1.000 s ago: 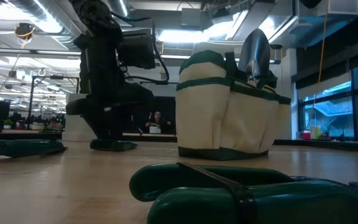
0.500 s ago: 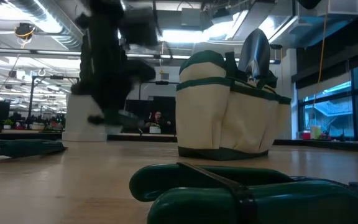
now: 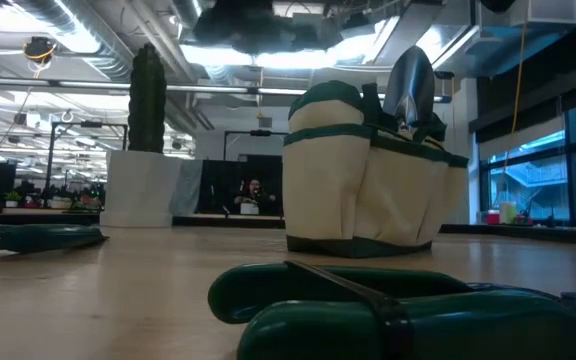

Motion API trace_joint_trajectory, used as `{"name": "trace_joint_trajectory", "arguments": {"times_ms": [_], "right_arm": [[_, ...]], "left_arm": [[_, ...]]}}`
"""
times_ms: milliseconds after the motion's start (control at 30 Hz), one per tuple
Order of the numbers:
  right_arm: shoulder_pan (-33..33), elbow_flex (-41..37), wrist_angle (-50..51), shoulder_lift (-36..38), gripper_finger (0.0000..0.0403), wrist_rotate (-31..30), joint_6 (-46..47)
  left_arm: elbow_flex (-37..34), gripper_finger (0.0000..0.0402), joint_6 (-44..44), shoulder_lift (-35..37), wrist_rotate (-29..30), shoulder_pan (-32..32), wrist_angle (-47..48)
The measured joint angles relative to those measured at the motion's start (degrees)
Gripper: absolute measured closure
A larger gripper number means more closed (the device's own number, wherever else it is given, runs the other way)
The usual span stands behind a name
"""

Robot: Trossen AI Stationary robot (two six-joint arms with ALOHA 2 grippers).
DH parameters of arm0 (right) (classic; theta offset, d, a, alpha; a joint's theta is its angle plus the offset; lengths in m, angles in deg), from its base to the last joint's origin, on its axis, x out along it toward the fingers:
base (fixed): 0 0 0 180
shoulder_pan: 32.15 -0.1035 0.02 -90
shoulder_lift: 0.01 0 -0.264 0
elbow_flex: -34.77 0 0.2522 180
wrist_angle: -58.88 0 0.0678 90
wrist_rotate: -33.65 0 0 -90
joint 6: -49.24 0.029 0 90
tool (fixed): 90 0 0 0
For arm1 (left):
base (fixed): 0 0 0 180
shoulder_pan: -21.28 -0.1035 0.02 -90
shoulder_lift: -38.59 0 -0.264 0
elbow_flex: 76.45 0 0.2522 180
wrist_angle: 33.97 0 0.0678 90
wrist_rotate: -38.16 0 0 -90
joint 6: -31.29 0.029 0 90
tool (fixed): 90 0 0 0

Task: Pick & Place Garden tools in Gardening bag
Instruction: Put the top shear scissor into the gardening bag

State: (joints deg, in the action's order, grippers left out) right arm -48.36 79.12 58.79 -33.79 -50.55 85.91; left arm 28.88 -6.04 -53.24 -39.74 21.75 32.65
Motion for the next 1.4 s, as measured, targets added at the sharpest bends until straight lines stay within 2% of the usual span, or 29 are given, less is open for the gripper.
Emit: {"name": "trace_joint_trajectory", "arguments": {"times_ms": [133, 267, 533, 633, 767, 833, 900, 1233, 1400], "right_arm": [[0.01, 0.0, -2.0, -0.07, 0.0219, 0.02, 6.58], [0.04, 0.0, -4.27, 0.0, 0.0219, -0.02, 6.68], [0.0, 0.0, -4.57, 0.0, 0.0228, -0.6, 9.99], [0.0, 0.0, -4.34, 0.0, 0.026, -1.84, 10.9], [0.0, 0.0, -3.95, 0.0, 0.0339, -3.13, 10.68], [0.0, 0.0, -3.64, 0.0, 0.0382, -4.1, 10.62], [0.0, 0.0, -2.92, 0.03, 0.0395, -5.77, 10.65], [0.0, 0.0, -1.49, 0.07, 0.0401, -7.17, 10.67], [0.0, 0.0, -1.49, 0.07, 0.0401, -6.8, 10.88]], "left_arm": [[7.56, 0.0378, 1.84, -3.97, -3.91, -0.35, 2.36], [13.87, 0.0378, 6.28, -11.12, -10.42, -0.66, 7.27], [26.0, 0.0378, 12.03, -23.21, -16.67, -1.03, 14.86], [30.31, 0.0378, 11.64, -25.13, -18.11, -1.98, 18.88], [34.41, 0.0379, 9.94, -27.57, -23.12, -3.87, 26.28], [35.47, 0.0379, 9.5, -27.84, -25.34, -4.46, 28.68], [35.84, 0.0379, 9.1, -27.95, -25.72, -4.52, 30.15], [35.89, 0.0379, 8.5, -28.24, -27.37, -4.31, 28.67], [35.87, 0.0379, 7.37, -29.07, -30.64, -4.31, 26.08]]}}
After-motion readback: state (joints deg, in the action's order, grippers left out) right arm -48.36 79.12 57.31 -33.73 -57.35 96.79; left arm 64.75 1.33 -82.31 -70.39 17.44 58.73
